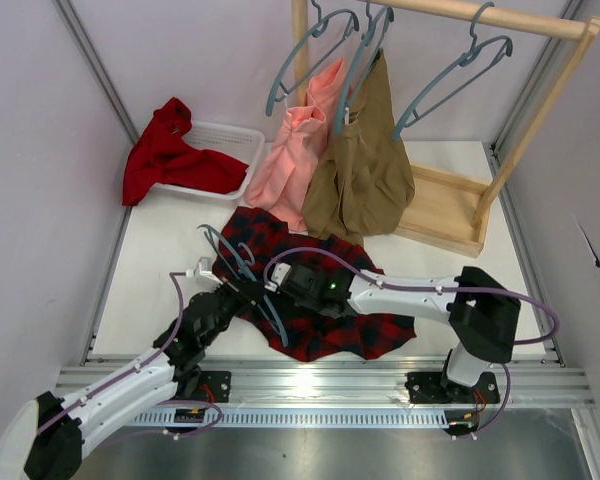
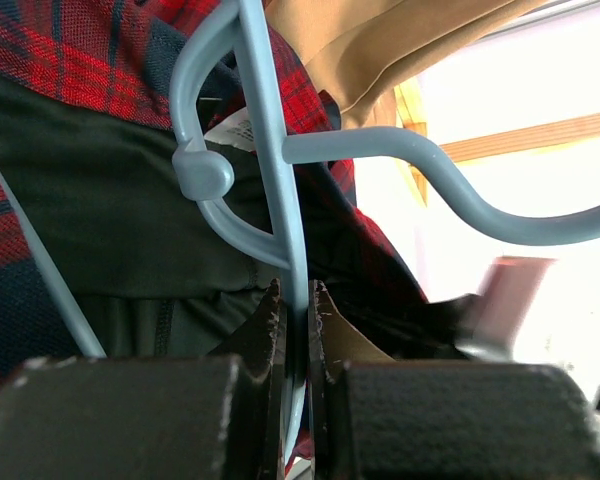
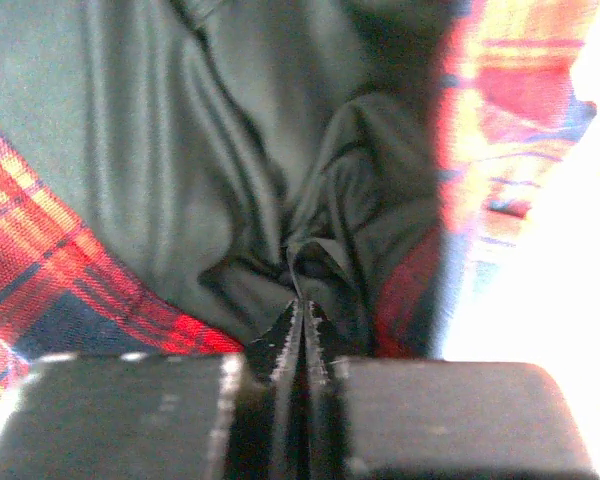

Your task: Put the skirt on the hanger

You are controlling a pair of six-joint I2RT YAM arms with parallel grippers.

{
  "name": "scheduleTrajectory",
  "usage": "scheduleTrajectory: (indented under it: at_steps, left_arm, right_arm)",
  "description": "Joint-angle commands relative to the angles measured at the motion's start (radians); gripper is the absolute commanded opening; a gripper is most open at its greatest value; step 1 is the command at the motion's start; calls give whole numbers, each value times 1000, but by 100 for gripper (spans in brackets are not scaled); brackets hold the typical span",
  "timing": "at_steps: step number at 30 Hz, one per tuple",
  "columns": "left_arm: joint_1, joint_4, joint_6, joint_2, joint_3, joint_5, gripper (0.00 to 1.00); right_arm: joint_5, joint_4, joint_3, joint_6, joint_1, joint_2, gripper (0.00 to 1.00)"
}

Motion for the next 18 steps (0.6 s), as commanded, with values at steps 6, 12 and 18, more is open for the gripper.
scheduleTrajectory:
  at_steps: [6, 12, 18]
  left_arm:
    - [57, -17, -2, -69, -23, 84, 0]
    - [113, -75, -28, -137, 86, 139, 0]
    - [162, 18, -137, -83, 153, 234, 0]
  right_arm:
    - [-42, 245, -119, 148, -48, -274, 0]
    - [-154, 496, -341, 266, -94, -506, 0]
    - [-222, 650, -461, 326, -114, -610, 0]
